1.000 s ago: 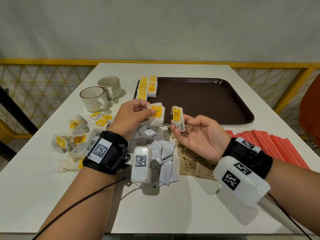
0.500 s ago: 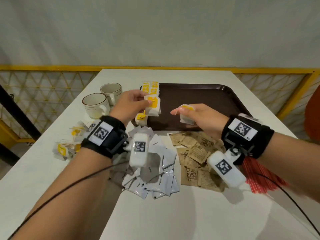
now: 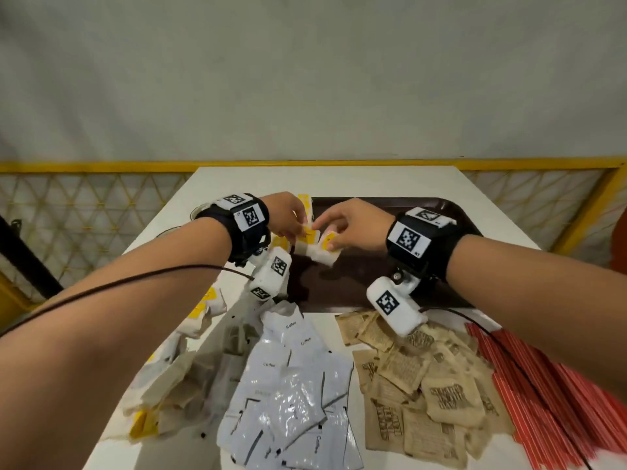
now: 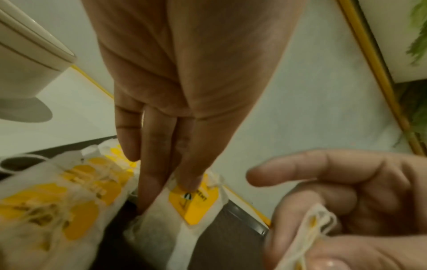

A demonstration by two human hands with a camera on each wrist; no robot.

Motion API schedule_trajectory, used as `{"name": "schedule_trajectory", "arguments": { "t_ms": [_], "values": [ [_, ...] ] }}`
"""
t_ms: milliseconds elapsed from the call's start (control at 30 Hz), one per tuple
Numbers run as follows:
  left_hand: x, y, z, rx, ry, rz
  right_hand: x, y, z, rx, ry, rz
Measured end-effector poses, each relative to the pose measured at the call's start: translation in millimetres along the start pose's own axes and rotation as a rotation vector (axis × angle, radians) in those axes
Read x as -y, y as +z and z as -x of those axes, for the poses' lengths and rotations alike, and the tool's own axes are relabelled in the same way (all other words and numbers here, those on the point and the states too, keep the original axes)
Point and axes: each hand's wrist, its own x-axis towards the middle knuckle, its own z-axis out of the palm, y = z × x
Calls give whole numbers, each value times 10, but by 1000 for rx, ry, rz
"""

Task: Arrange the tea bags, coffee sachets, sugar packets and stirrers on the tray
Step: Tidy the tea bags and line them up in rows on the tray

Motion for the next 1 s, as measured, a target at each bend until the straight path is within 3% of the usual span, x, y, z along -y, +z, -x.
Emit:
{"name": "schedule_trajectory", "arguments": {
  "t_ms": [233, 400, 567, 833, 1000],
  "values": [
    [70, -24, -135, 29, 53, -99, -31, 229, -302, 32, -14, 35],
    [222, -40, -187, 8, 59, -58, -157, 170, -390, -140, 93, -192],
    [279, -46, -253, -51, 58, -55, -209, 285, -446, -60, 219, -257],
    [278, -69, -339, -65, 42, -56, -222, 391, -649, -152, 309, -302],
    [282, -111, -379, -34, 42, -42, -224, 399, -653, -138, 326, -290]
  ]
}}
